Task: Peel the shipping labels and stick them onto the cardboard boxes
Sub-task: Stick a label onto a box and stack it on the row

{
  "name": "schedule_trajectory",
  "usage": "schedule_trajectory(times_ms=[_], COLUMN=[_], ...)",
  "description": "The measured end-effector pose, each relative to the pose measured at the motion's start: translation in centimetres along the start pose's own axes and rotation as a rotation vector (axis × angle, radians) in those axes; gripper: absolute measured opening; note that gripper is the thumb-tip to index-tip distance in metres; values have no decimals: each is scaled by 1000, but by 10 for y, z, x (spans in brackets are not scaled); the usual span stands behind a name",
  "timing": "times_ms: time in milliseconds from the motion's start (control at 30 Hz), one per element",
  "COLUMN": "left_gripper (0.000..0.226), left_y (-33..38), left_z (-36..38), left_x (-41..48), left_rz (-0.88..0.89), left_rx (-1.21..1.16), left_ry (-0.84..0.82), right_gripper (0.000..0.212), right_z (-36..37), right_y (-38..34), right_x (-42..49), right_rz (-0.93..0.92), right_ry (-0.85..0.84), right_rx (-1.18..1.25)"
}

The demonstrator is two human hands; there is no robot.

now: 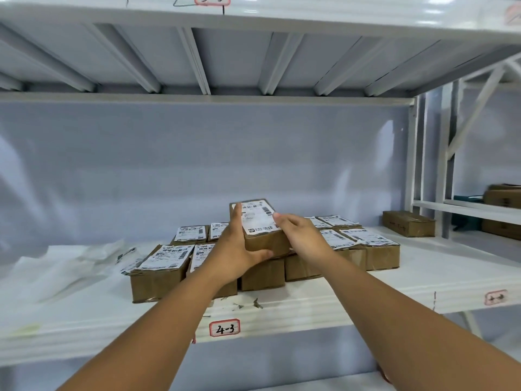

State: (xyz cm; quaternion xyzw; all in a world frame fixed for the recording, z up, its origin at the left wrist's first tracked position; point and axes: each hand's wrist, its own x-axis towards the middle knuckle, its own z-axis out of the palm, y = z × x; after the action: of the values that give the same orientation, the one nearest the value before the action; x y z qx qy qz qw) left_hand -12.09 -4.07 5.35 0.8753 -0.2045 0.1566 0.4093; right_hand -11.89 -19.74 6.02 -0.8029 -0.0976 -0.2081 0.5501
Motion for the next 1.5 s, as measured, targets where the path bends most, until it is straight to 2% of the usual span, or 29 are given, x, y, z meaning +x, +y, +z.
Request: schedule_trajectory(times_ms=[67,167,267,400,533,633,833,1033,1200,1367,1500], left_gripper=[115,104,95,76,63,59,56,45,29,40,43], left_y=[5,15,29,57,80,100,126,126,120,101,82], left_z=[0,6,16,38,64,88,133,159,159,165,175], left_x=[0,-3,-6,-7,3,15,41,62,101,129,135], left_rz=[50,96,154,205,238,236,255,295,223,118,71], left_rx=[-75,-104,-119,-87,-104,-182,-152,147,272,366,404], left_ry=[65,97,121,92,68,91,98,-3,-63,-218,-307], right_gripper=[15,29,34,35,24,30,40,29,37,46,26], right_z=[-2,-13,-32,-66,-100,-126,-165,-190,-205,-207,-207], right_y=[-7,-17,-18,-3,11,20,48,83,119,146,162], right_x=[-6,-14,-23,-30,-29,-30,-26,-14,19,60,93], right_rz=[3,78,49,53,66,45,53,103,245,332,388], right_ry=[-2,-22,-8,120,269,298,360,514,677,717,741], right_rx=[180,492,579,585,510,520,540,530,417,343,351])
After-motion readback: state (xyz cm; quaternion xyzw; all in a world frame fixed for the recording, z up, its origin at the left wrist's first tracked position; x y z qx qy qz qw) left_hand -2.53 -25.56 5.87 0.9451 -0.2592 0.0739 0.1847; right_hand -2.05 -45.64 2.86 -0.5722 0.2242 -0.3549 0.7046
